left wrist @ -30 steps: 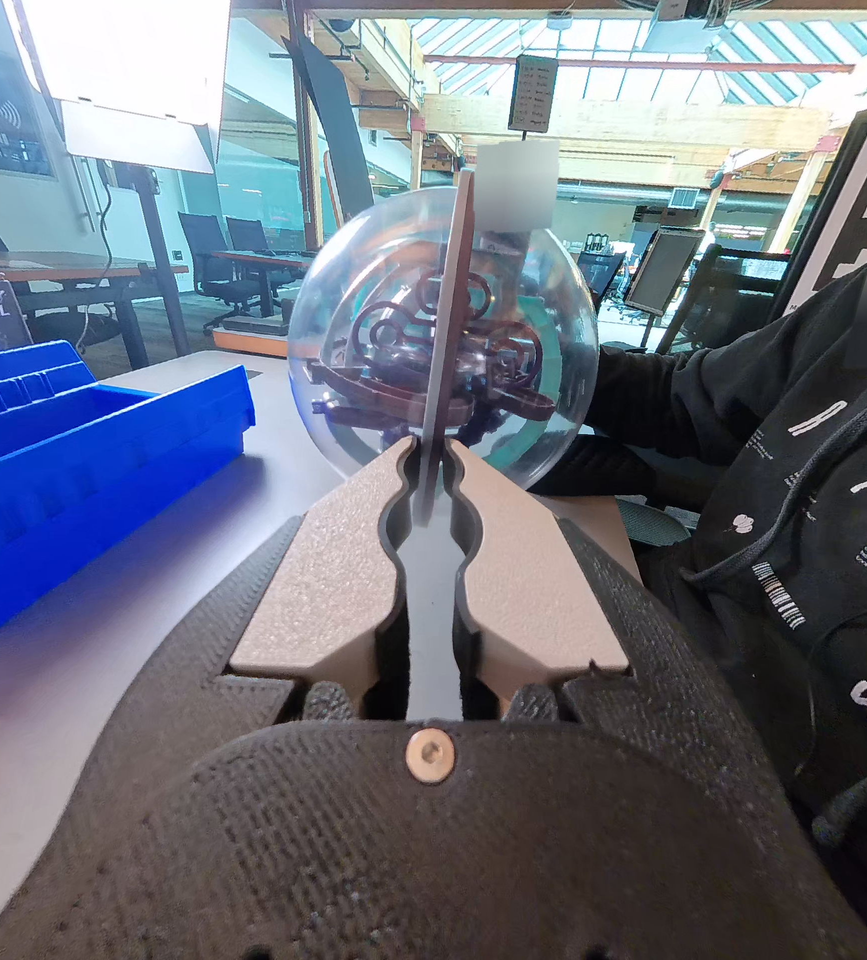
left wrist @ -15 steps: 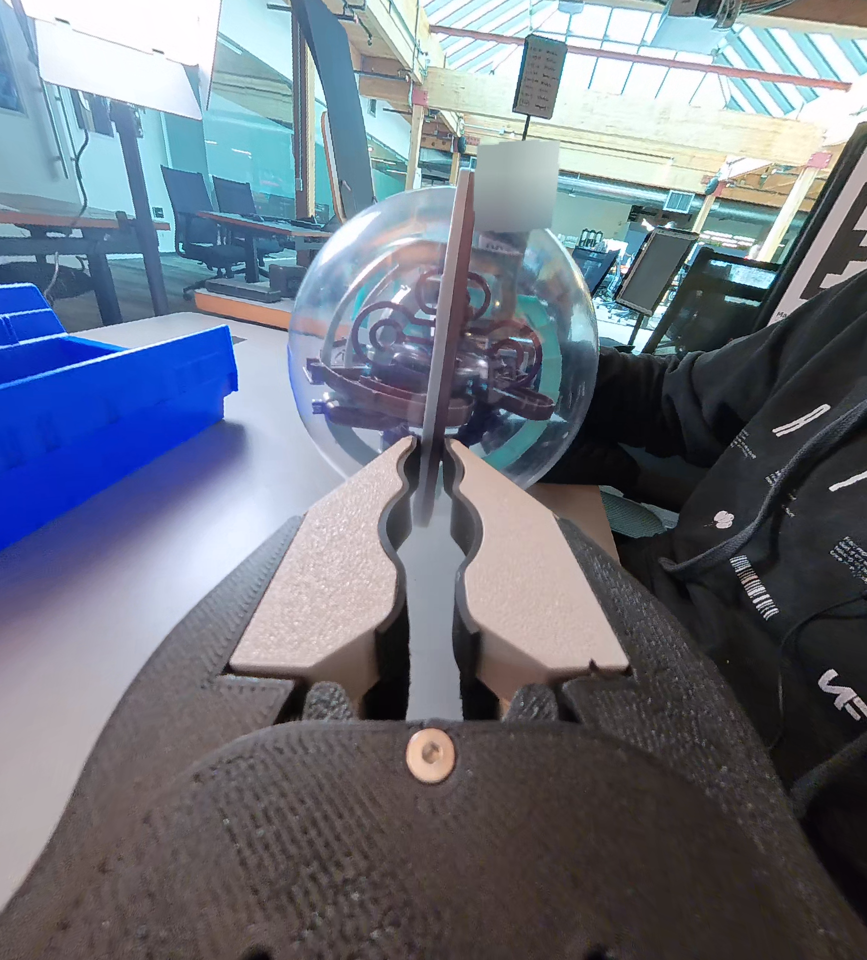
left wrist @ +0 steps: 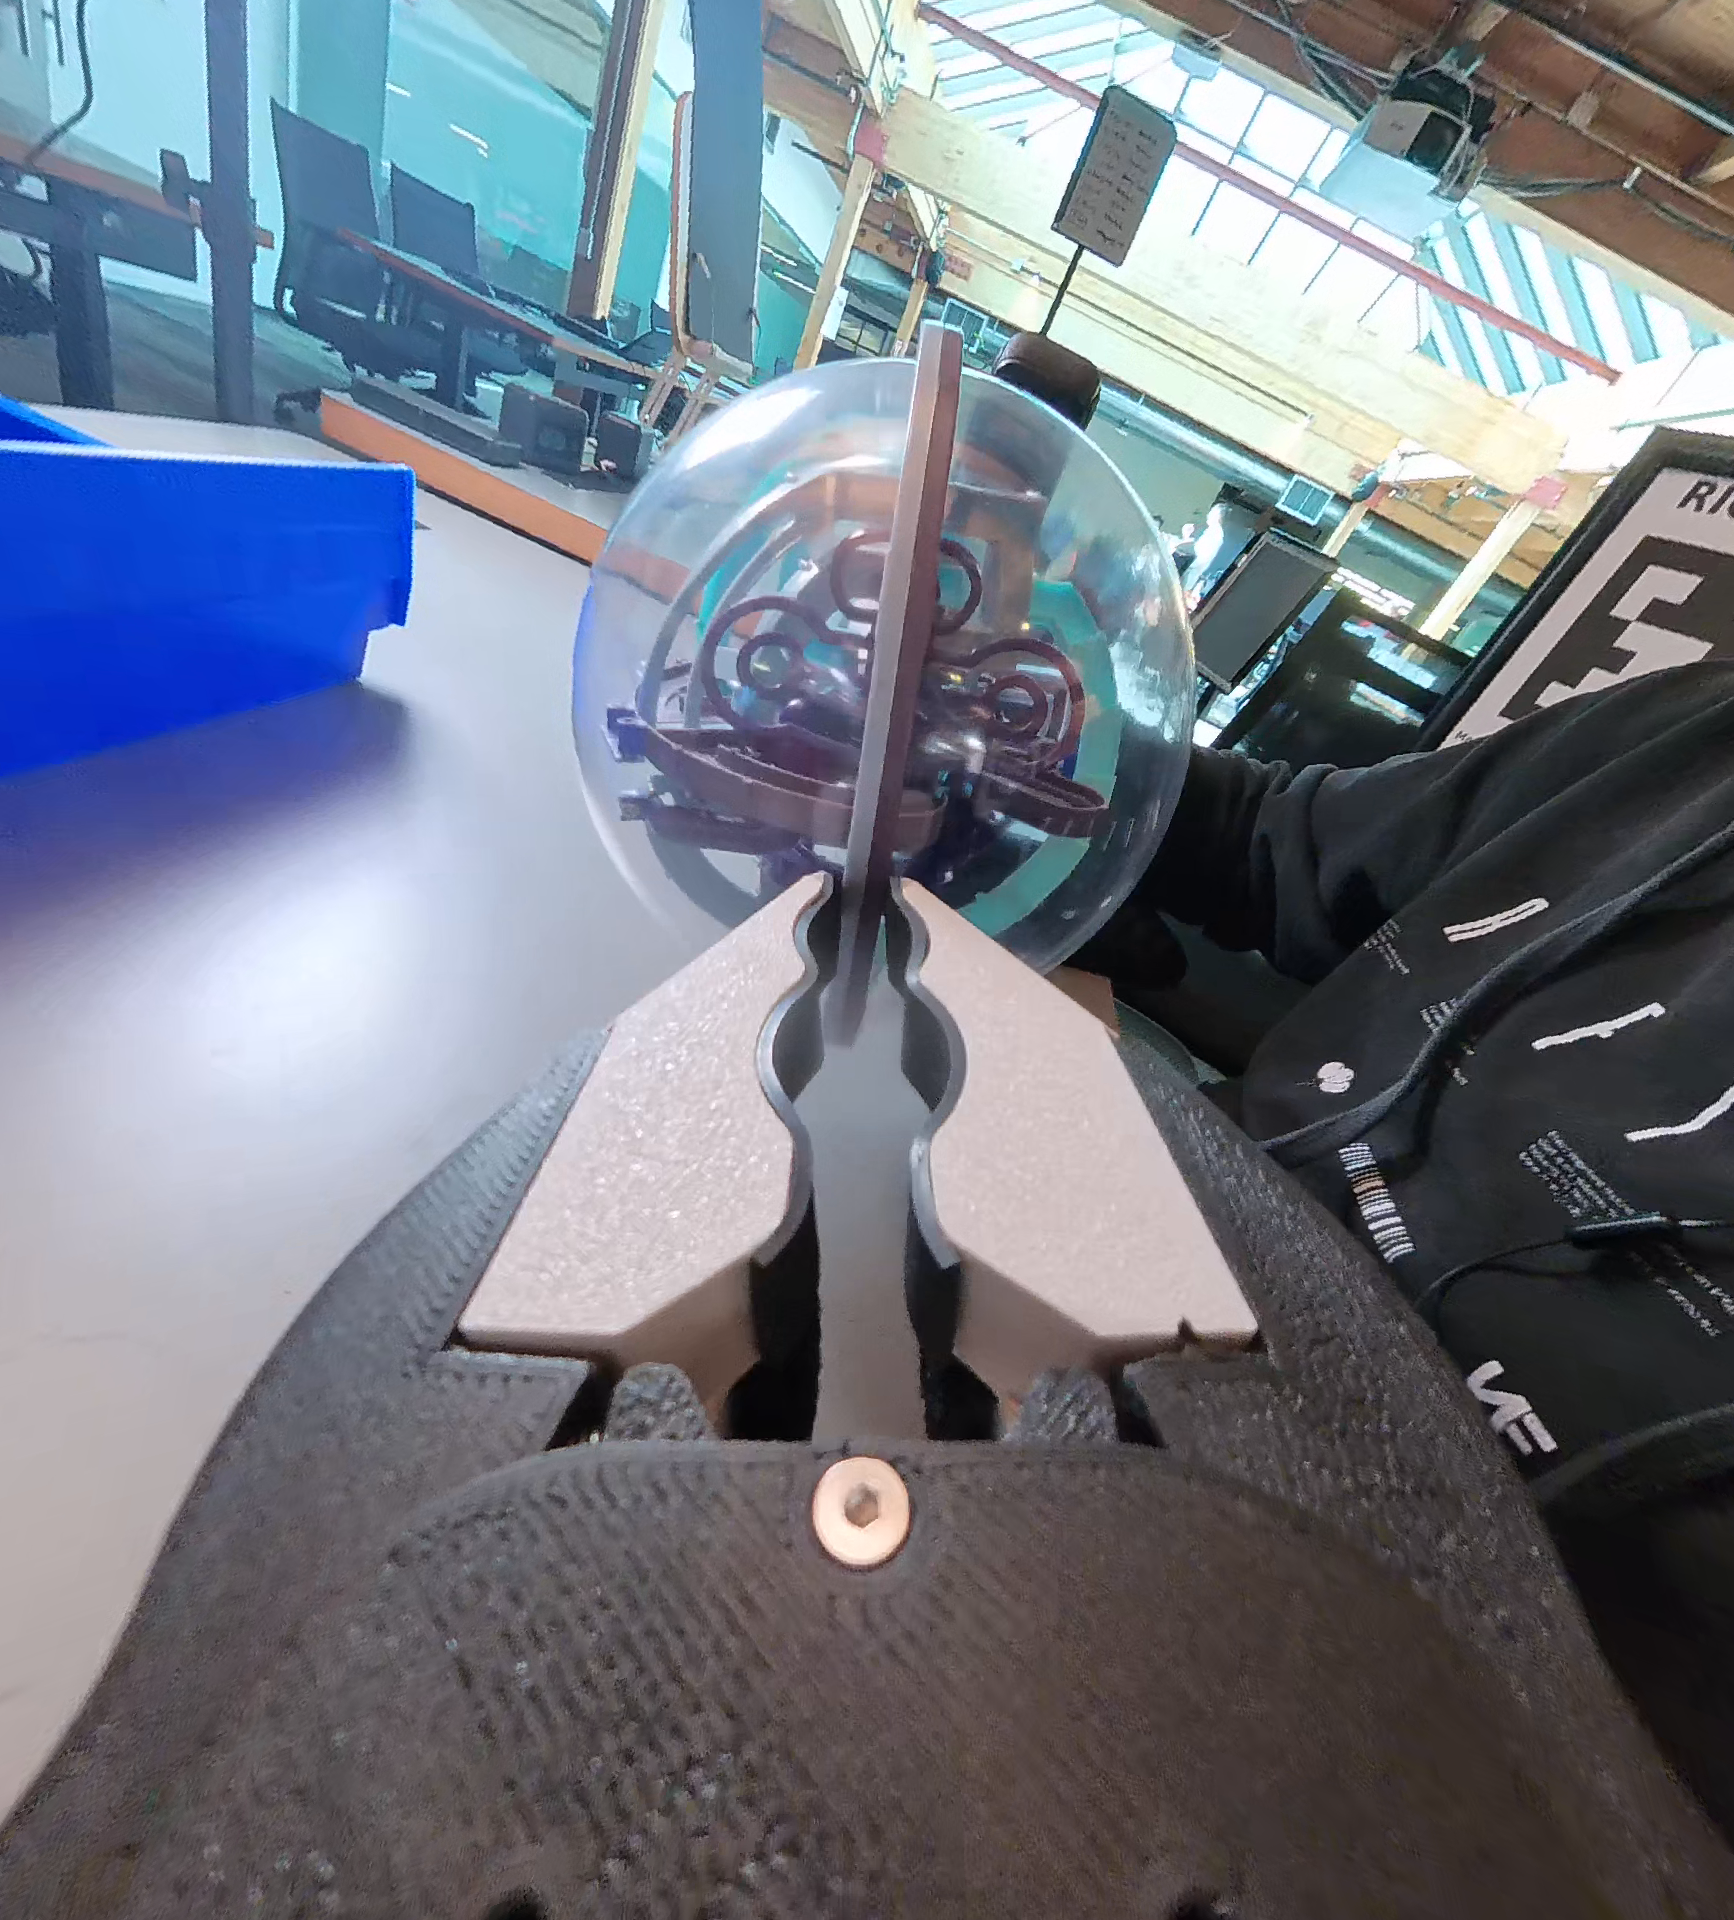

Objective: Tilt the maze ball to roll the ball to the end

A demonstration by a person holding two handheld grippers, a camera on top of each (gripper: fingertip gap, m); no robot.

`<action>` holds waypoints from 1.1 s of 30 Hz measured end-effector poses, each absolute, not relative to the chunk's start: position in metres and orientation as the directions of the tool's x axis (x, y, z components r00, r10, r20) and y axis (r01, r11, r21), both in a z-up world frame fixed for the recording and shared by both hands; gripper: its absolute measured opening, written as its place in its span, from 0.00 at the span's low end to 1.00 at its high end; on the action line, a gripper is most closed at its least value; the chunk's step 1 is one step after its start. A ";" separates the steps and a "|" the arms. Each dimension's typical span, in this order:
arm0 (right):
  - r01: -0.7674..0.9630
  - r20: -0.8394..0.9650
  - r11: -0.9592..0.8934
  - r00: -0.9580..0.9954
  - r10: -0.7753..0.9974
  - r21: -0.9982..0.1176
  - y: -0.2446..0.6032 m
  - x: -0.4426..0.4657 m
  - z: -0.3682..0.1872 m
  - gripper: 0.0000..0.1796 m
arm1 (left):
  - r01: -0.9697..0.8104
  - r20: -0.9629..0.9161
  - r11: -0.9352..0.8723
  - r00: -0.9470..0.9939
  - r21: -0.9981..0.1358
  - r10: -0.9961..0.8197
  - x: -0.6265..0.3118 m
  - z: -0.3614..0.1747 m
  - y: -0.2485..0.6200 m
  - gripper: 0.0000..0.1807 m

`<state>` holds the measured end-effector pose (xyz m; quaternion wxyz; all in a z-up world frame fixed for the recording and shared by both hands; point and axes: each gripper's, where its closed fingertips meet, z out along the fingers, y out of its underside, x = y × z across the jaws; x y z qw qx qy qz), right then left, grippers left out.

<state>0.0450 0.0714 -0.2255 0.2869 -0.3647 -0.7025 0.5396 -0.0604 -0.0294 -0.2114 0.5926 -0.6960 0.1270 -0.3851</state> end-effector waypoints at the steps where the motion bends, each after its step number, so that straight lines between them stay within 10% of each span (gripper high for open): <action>1: 0.205 0.002 0.145 -0.571 0.821 -0.968 0.071 0.045 -0.226 0.04 | 0.294 0.405 -0.279 0.661 -0.914 -0.632 -0.060 -0.212 -0.030 0.04; 33: 0.416 -0.490 -0.281 -0.573 0.657 -0.865 0.066 0.058 -0.248 0.04 | 0.574 0.913 -0.710 0.239 -0.408 -0.331 -0.052 -0.234 -0.030 0.04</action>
